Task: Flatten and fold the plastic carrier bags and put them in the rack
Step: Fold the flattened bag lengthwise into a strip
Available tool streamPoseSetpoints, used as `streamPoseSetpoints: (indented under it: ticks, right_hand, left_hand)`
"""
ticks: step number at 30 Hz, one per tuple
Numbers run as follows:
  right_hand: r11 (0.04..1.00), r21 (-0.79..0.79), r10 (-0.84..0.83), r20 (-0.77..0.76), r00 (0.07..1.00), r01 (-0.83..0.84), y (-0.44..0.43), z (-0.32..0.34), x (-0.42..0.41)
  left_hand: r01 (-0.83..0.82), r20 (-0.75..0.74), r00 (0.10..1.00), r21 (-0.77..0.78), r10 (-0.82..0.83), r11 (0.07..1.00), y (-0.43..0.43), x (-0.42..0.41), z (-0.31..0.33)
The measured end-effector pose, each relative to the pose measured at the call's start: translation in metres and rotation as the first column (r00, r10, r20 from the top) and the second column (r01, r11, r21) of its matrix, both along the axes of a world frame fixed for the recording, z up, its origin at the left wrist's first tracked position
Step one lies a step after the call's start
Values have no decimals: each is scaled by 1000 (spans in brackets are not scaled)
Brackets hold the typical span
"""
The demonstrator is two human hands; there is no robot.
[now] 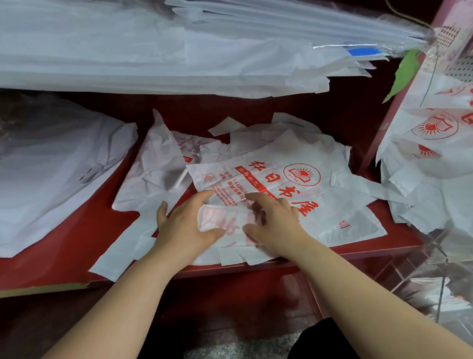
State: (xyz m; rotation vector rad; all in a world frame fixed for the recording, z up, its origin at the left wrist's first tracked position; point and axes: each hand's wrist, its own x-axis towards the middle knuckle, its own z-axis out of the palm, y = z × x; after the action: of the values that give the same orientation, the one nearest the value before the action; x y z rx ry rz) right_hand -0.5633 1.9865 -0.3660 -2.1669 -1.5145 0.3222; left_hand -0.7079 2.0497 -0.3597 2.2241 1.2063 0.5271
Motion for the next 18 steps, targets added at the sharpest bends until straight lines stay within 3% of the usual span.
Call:
streamPoseSetpoints:
  ticks: [6, 11, 14, 18]
  right_hand:
    - [997, 52, 53, -51, 997, -50, 0, 1, 3]
    - [925, 380, 34, -103, 994, 8, -11, 2, 1]
    - [818, 553, 171, 32, 985, -160, -28, 7, -4]
    - [803, 497, 176, 331, 927, -330, -49, -1, -1]
  left_hand:
    - [22, 230, 973, -56, -9, 998, 9, -2, -4]
    - [-1, 458, 889, -21, 10, 1000, -1, -1, 11]
    - [-80, 579, 804, -118, 134, 990, -12, 5, 23]
    - [57, 680, 710, -317, 185, 947, -36, 15, 32]
